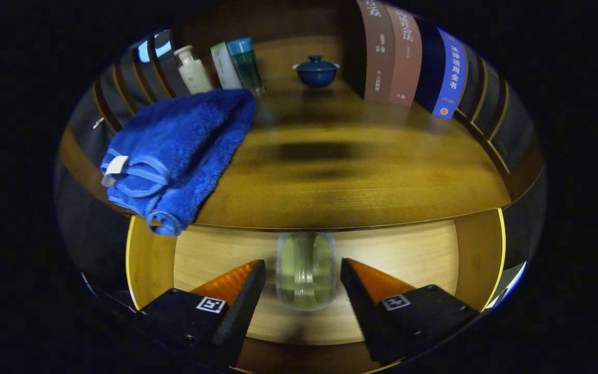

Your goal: Pull open the drawer, take out the items inside it, and place them on the countertop above the cabinet.

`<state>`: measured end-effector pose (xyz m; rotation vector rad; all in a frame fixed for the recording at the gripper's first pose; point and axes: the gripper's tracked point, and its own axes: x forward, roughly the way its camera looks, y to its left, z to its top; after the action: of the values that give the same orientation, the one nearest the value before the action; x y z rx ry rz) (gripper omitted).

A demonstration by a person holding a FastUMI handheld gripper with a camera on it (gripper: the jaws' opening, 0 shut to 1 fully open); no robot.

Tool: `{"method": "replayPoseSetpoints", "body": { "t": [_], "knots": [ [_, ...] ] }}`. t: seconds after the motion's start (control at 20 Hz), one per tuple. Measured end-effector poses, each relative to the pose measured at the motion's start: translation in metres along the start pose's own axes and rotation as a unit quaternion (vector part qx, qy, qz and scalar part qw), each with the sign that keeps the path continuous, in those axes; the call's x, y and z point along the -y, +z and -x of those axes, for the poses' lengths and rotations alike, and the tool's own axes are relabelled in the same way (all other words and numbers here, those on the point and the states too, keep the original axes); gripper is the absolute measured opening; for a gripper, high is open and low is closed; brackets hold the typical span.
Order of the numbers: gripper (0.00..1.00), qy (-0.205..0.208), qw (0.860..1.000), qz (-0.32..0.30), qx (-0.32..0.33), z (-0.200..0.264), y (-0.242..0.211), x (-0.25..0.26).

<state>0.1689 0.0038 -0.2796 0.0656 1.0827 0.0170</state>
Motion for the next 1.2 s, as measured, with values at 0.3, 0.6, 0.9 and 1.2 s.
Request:
{"method": "replayPoseSetpoints", "body": {
  "t": [0.3, 0.6, 0.9, 1.2],
  "knots": [
    [0.43, -0.009, 0.999, 0.015, -0.037, -0.018, -0.012, 0.003],
    [0.14, -0.007, 0.999, 0.034, -0.031, -0.018, -0.014, -0.002],
    [0.14, -0.002, 0.999, 0.041, -0.021, -0.006, -0.013, -0.006],
    [0.14, 0.02, 0.998, 0.04, 0.033, 0.046, -0.017, -0.009]
  ]
}}
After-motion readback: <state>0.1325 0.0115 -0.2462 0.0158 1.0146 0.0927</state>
